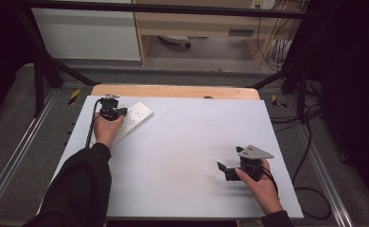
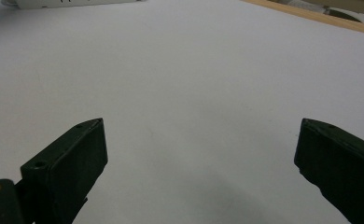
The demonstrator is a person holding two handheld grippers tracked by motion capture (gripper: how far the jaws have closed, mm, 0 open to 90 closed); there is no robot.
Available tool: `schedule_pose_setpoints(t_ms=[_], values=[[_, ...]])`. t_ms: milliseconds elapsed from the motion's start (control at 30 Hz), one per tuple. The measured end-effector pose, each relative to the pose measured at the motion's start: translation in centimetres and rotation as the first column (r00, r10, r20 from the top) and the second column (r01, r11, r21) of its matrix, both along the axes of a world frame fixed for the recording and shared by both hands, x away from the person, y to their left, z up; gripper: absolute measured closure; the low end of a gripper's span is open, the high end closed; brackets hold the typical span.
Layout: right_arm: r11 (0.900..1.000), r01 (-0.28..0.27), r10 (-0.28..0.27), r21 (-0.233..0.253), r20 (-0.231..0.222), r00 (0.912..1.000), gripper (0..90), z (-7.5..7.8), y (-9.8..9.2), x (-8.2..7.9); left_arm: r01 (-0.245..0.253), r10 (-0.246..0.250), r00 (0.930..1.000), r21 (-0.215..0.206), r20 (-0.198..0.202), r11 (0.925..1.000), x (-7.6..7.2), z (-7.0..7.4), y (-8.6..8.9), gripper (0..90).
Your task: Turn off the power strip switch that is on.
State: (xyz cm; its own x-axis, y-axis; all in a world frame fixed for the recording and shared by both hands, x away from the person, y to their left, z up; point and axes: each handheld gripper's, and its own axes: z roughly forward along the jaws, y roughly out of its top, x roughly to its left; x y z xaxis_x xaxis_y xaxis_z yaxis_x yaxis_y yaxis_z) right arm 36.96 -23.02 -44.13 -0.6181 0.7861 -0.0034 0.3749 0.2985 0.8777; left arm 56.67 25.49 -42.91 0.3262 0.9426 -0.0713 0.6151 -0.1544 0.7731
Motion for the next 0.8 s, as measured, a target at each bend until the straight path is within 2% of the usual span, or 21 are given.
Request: schedule_pose_setpoints(t_ms=[800], values=[[1.0,-0.007,0.007,-0.002,-0.005,1.0,3.0,-0.02,0.1,0.02,0.008,-0.008,1.0,0.007,-0.004,0.9999,0.25,-0.15,-0.35,90.0]])
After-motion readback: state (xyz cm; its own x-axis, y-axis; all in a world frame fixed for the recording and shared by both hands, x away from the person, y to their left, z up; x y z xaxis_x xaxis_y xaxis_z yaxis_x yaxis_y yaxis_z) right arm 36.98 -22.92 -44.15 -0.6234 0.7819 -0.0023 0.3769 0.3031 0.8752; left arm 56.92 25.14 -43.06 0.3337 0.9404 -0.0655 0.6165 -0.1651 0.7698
